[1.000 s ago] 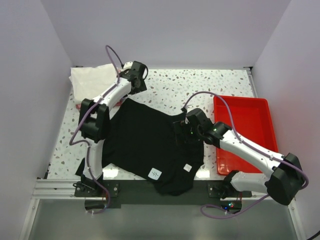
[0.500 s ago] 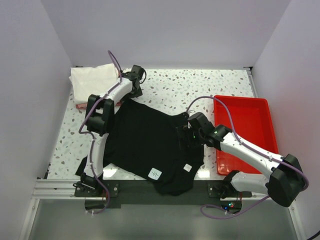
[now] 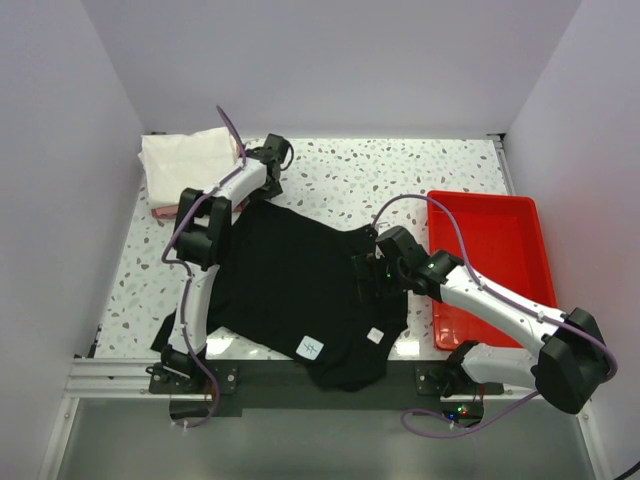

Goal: Fold and stack the t-shirts
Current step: Flatten the tshirt out

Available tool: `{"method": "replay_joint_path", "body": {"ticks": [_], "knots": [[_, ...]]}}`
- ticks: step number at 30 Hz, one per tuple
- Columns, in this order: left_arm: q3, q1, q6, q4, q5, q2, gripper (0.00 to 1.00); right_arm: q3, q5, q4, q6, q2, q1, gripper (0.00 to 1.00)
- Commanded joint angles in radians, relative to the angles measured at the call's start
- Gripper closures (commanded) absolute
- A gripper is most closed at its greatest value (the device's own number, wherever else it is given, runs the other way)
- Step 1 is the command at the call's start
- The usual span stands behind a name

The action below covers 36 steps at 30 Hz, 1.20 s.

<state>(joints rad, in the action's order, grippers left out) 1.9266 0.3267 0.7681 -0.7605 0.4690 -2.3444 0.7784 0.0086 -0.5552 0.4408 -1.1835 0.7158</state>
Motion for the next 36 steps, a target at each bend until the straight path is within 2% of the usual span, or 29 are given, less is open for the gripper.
{"method": "replay_joint_path", "body": {"ticks": [1,5,8,14,15,16,23,27,31,36], "knots": [[-0.055,-0.023,0.026,0.007,0.011,0.011,0.5,-0.007,0.019,0.008,-0.014,0.019,-0.006,0.01],[-0.12,-0.032,0.049,0.023,0.025,0.04,0.53,0.007,0.03,0.001,-0.014,0.009,-0.007,0.01],[-0.149,-0.041,0.057,0.023,0.022,0.045,0.59,0.009,0.04,0.006,-0.005,0.015,-0.01,0.01],[-0.187,-0.048,0.065,0.013,0.028,0.048,0.81,0.022,0.08,-0.008,0.018,0.028,-0.016,0.01],[-0.195,-0.051,0.066,0.019,0.028,0.054,0.93,0.027,0.082,-0.012,0.018,0.031,-0.018,0.01],[-0.208,-0.052,0.066,0.026,0.025,0.057,1.0,0.03,0.093,-0.014,0.025,0.033,-0.019,0.01],[-0.259,-0.055,-0.006,0.124,-0.007,0.144,1.0,0.071,0.171,-0.044,0.059,0.001,-0.029,0.01],[-0.363,-0.054,-0.029,0.235,-0.038,0.278,1.0,0.165,0.237,-0.083,0.078,-0.054,-0.05,0.01],[-0.462,-0.054,-0.032,0.285,-0.026,0.373,1.0,0.232,0.223,-0.117,0.064,-0.125,-0.107,0.01],[-0.512,-0.055,-0.035,0.257,0.036,0.404,1.0,0.288,0.133,-0.135,0.023,-0.234,-0.193,0.07]]}}
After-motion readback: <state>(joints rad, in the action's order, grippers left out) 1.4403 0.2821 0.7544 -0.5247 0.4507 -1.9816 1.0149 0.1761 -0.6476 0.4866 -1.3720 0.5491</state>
